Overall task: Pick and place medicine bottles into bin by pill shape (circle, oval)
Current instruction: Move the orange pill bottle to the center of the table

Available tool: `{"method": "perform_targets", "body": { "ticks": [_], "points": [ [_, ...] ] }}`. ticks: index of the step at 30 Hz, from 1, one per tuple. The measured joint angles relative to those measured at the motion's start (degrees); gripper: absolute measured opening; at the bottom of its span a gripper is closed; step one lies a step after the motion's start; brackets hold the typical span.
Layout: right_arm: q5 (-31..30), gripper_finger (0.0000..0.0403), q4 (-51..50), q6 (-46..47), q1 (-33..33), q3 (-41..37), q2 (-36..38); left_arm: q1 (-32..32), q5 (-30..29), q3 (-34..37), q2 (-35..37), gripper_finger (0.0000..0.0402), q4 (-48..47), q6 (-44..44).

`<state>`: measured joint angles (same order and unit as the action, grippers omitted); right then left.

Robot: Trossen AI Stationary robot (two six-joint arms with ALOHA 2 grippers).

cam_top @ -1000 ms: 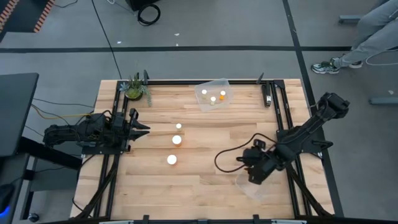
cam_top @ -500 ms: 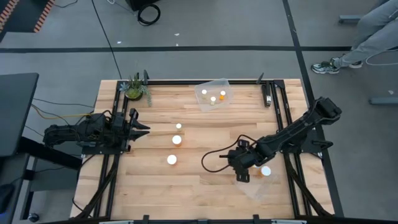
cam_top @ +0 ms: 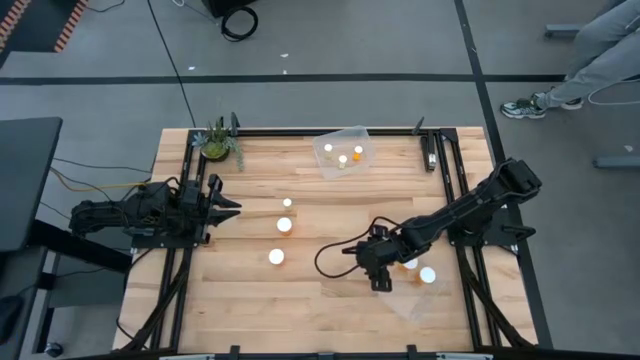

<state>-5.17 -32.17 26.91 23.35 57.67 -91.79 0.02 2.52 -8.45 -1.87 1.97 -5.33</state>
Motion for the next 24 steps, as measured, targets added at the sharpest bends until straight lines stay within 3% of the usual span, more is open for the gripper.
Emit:
{"method": "perform_targets", "body": {
  "ticks": [8,14,24],
  "points": [
    [-3.44,0.0264,-2.10,-6.82,-0.09,3.90,0.81,-0.01,0.00,-0.02,0.00,0.0084,0.10,0.00],
    [-11.42,0.0264,-7.29,-16.14,0.07,7.68,4.34,0.01,0.00,-0.02,0.02,0.0085,0.01,0.01],
    [-13.09,0.0264,-0.69,-22.26,-2.67,-0.94,18.67,0.01,-0.02,-0.02,0.00,0.0082,-0.03,-0.01]
  ]
}}
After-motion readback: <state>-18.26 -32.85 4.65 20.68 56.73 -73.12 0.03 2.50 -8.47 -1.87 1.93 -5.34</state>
